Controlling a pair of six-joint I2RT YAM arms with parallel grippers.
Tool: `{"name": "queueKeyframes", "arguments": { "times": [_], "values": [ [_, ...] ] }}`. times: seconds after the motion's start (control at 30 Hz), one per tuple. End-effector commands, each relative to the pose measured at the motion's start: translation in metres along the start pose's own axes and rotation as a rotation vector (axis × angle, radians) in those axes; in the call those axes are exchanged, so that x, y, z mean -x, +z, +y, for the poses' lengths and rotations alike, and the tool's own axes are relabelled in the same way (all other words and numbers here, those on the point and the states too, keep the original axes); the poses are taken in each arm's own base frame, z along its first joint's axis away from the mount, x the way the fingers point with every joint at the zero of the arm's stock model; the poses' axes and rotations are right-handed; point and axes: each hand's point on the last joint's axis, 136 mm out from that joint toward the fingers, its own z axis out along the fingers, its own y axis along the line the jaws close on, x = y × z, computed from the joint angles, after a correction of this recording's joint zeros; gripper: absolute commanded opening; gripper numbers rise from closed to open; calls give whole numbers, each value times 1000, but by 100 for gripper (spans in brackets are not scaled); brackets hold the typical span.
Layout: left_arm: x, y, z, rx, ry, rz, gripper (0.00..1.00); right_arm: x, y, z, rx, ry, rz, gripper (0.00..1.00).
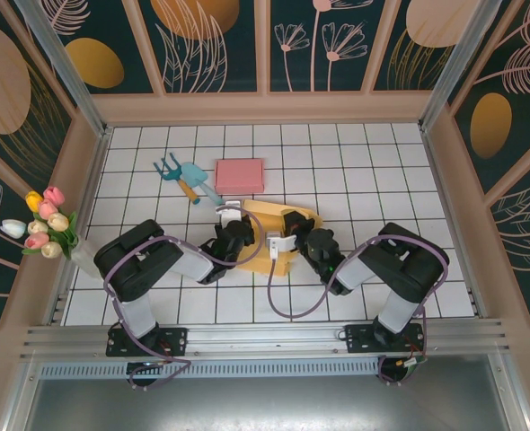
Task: Fold the paper box
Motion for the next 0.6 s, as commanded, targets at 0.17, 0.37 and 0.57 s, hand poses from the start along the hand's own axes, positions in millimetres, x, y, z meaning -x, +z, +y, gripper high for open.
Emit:
{"name": "queueKeyframes", "arguments": {
  "times": [0.17, 0.37, 0.57],
  "values": [
    [9, 3, 70, 295, 116, -52, 28, -21, -7, 39, 138, 38, 84, 0],
    [-1, 20, 39, 146, 187, -2, 49, -14, -9, 44, 173, 75, 48, 0],
    [2, 33, 35, 170, 194, 12, 47, -12, -9, 46, 182, 86, 41, 0]
  ]
}}
